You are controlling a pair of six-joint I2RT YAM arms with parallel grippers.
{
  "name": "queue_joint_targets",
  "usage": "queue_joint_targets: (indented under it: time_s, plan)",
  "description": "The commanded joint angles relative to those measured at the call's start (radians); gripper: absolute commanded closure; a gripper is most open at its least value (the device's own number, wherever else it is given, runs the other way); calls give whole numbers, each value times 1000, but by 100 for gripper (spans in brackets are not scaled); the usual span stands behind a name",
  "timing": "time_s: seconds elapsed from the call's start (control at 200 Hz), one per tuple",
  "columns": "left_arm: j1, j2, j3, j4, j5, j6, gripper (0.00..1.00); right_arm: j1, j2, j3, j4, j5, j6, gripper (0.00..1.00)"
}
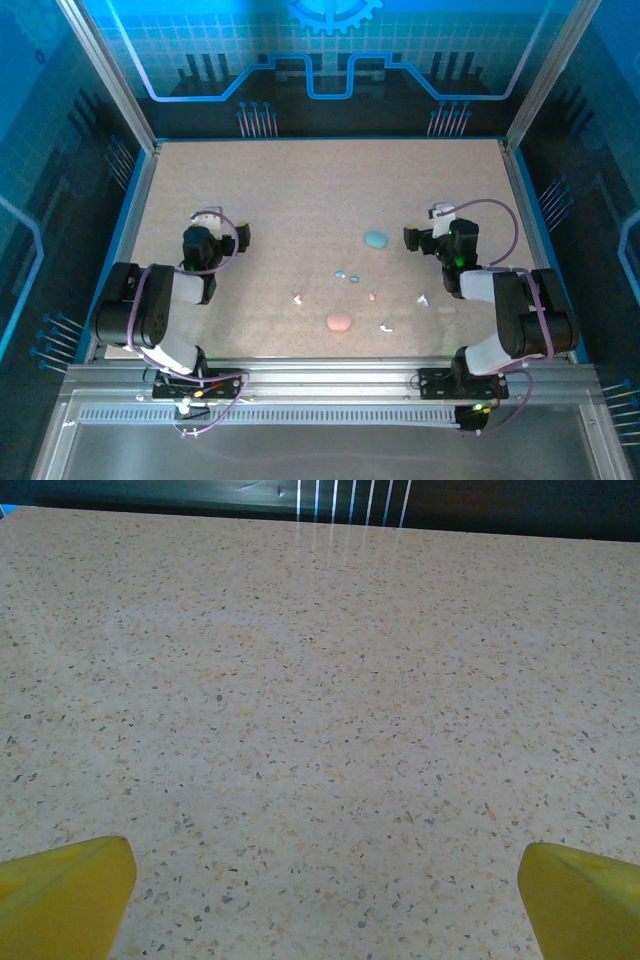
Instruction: Insert the wireless bluetooth earbuds into the charging case
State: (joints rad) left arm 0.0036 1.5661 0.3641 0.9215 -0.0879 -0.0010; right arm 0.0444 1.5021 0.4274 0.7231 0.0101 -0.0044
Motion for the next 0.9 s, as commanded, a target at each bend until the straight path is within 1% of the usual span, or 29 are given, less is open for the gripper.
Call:
queue_joint_targets:
  time_s: [0.0, 0.25, 0.355, 0.495, 0.645, 0.745, 0.775, 0.815, 0.86, 0.865, 0.89]
  plan:
    - [-4, -14, 19, 2, 19, 3, 1, -3, 3, 11, 21, 4, 0, 0]
    - [-4, -15, 18, 5, 19, 3, 1, 2, 4, 11, 21, 14, -2, 0]
    - [-3, -15, 18, 4, 53, 13, 1, 2, 3, 11, 22, 14, -3, 0]
    - [-3, -15, 18, 3, 51, 12, 1, 2, 3, 10, 22, 16, -4, 0]
    - [-3, -22, -5, 40, 14, -2, 1, 6, 2, 8, 24, 2, -12, 0]
    - [-4, -70, -34, 56, -17, -11, 1, 18, -22, 7, 9, -9, -32, 1]
    - [-3, -92, -40, 47, -30, -14, 1, 19, -34, 14, -14, -9, -36, 1]
    - [-3, -129, -43, 22, -44, -19, 1, 21, -62, 41, -88, -16, -40, 1]
    - [-3, -172, -40, -20, -53, -23, 1, 20, -91, 91, -209, -24, -34, 1]
    - [-3, -177, -38, -27, -55, -24, 1, 19, -97, 109, -248, -29, -29, 0]
    - [-4, -197, -29, -62, -60, -26, 1, 17, -109, 147, -330, -42, -19, 0]
